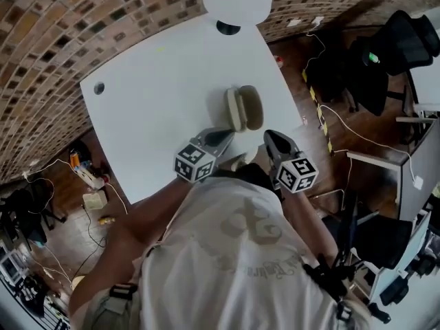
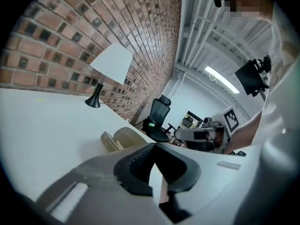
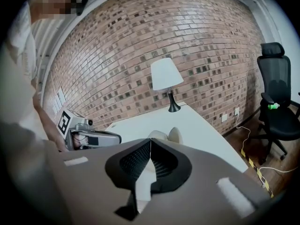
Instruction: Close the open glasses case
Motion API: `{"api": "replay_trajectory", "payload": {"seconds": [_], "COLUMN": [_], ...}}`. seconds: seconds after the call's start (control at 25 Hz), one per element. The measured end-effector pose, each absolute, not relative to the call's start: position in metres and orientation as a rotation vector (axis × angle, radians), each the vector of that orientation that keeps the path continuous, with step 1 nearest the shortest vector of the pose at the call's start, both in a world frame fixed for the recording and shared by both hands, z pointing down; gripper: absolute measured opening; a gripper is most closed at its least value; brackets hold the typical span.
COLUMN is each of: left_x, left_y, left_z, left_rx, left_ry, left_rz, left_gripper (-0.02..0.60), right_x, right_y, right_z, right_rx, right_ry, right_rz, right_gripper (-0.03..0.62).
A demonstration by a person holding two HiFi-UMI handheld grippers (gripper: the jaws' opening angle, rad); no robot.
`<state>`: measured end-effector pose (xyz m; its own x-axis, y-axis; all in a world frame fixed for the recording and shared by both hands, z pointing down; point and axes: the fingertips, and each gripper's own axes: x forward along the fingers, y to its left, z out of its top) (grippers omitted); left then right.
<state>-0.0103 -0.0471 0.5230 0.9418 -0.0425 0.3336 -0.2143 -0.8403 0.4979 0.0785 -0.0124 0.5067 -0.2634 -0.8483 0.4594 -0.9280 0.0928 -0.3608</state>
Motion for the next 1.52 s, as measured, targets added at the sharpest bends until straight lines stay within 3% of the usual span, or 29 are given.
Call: {"api": "replay_trajectory", "payload": {"seconds": [0.64,0.96,1.04,1.24,1.52], "left_x": [0.027,0.011,0.004,-0.004,-0.009], "left_y": [-0.072,-0.077,-0.077,-0.075,-0.074], "left_z": [0.527,0.529,0.527,0.526,0.527], "left_rx": [2.472,2.421,2.411,2.404,2.402], "left_ry": [-0.483,-0.654,-0.683,-0.707,-0.701], "left_rz": [0.469,0.432,0.422,0.416,0.421], "left_gripper": [0.006,0.007,0.007,0.007,0.008], "right_x": [0.133,0.138,0.130,0.113,0.111], "right_y": [-0.083,-0.091,-0.090,-0.083,-0.081], "right_z": [0.561,0.608,0.618,0.638,0.638], "right_rx": [1.468,1.388,1.347,1.275,1.323], "right_ry": [-2.221,-2.122,-2.110,-2.032,-2.026], "right_rz": [0.936,1.212,1.309,1.479,1.587], "right_gripper": [0.014,0.204,0.225,0.225,0.129]}}
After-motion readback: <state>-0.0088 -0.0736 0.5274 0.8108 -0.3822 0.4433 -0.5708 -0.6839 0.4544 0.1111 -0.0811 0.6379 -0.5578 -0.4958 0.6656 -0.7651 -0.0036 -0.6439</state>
